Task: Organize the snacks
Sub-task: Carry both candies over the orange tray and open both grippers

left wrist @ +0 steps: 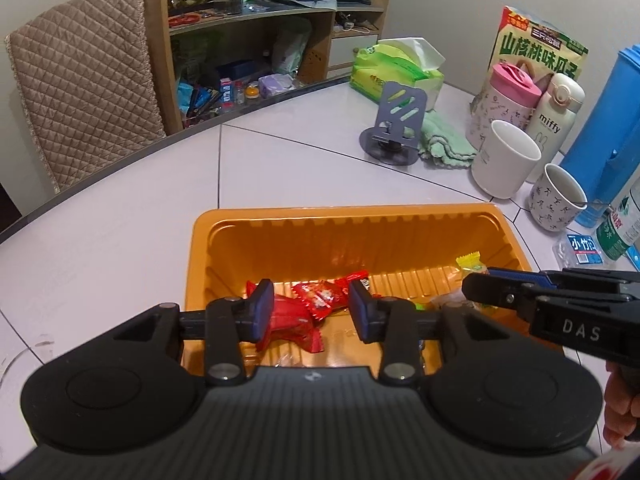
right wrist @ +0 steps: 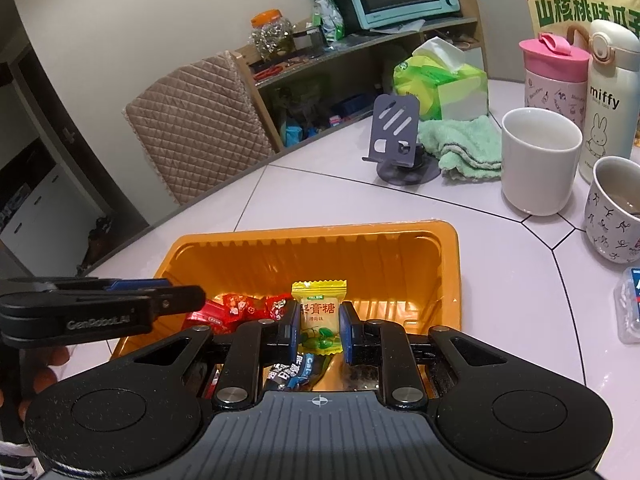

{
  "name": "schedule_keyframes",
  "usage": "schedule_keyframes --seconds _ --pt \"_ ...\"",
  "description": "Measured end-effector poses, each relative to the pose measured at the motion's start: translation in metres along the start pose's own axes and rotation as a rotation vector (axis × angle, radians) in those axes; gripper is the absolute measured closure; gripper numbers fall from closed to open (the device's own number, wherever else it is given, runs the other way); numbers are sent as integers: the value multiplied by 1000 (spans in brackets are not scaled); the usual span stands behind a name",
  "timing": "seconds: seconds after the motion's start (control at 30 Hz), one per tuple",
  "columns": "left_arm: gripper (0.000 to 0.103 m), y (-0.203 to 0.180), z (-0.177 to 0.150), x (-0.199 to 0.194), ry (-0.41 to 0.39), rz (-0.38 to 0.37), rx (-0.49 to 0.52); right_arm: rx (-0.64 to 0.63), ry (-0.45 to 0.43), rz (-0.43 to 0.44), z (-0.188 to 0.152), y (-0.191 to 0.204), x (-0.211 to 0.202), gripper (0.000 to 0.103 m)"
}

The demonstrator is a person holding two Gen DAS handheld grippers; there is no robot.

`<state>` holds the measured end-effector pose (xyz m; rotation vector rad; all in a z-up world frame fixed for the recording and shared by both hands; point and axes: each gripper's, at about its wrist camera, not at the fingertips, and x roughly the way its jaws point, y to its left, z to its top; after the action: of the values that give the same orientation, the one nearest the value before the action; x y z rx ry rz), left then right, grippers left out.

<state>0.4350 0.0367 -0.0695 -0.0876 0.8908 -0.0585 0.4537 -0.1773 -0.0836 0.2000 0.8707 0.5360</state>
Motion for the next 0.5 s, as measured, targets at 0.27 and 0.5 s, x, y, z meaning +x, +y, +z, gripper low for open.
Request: schedule_keyframes --seconds 0.27,0.5 --pt "58 8 -4 -9 -3 -7 -21 -2 -36 -18 5 6 5 82" --pt "54 10 -6 -19 -17 0 -26 16 -59 -23 12 9 2 59"
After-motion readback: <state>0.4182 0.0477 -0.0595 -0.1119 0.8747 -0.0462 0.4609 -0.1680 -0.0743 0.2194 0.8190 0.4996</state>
